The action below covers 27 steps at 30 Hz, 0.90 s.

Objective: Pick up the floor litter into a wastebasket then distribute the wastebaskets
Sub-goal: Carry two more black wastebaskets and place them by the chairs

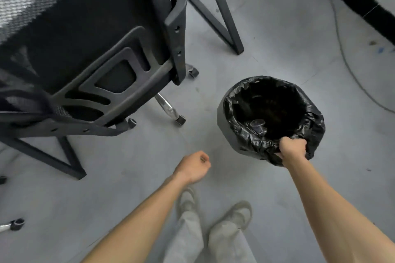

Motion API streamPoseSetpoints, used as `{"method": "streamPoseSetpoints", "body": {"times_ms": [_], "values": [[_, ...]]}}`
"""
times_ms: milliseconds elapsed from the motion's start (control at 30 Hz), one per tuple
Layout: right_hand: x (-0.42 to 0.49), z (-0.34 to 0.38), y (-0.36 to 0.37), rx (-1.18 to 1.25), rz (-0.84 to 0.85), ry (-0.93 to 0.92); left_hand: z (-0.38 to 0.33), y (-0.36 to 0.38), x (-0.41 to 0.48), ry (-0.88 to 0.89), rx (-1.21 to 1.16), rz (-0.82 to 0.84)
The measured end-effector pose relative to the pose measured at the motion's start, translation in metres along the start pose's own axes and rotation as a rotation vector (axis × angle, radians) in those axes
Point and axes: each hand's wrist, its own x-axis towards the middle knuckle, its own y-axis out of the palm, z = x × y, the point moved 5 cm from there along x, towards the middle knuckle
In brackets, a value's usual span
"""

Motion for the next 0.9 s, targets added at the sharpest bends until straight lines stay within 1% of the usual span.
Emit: {"method": "streamPoseSetpoints", "body": {"times_ms": [67, 133, 233, 300, 367, 400, 467, 533, 600, 633, 733, 800, 900], "values": [[0.048, -0.011, 0.018, 0.102, -0.017, 0.003, -0.019, 0.019, 0.045, 0.077, 0.155, -0.029], [0.089, -0.022, 0.038, 0.227, -0.007, -0.001, -0.039, 0.027, 0.086, 0.179, 0.348, -0.12], [0.121, -0.038, 0.053, 0.344, 0.017, -0.012, -0.074, 0.037, 0.127, 0.343, 0.532, -0.252], [0.126, -0.042, 0.058, 0.403, 0.042, -0.029, -0.092, 0.042, 0.146, 0.442, 0.675, -0.312], [0.13, -0.047, 0.059, 0.468, 0.099, -0.032, -0.104, 0.056, 0.165, 0.52, 0.806, -0.292], [0.127, -0.047, 0.058, 0.485, 0.148, -0.028, -0.108, 0.064, 0.17, 0.537, 0.869, -0.243], [0.117, -0.05, 0.048, 0.399, 0.228, -0.003, -0.11, 0.074, 0.174, 0.497, 0.959, -0.142], [0.101, -0.05, 0.03, 0.26, 0.229, 0.0, -0.11, 0.071, 0.162, 0.437, 0.914, -0.095], [0.073, -0.044, 0.006, 0.091, 0.198, -0.059, -0.111, 0.06, 0.132, 0.404, 0.845, -0.07], [0.061, -0.041, 0.0, -0.013, 0.211, -0.092, -0.11, 0.054, 0.117, 0.409, 0.826, -0.062], [-0.019, -0.002, -0.033, -0.253, 0.329, -0.229, -0.119, 0.014, 0.04, 0.394, 0.809, -0.068], [-0.096, 0.045, -0.065, -0.428, 0.372, -0.404, -0.131, -0.024, -0.027, 0.376, 0.775, -0.095], [-0.195, 0.099, -0.098, -0.673, 0.412, -0.591, -0.142, -0.066, -0.109, 0.337, 0.723, -0.104]]}}
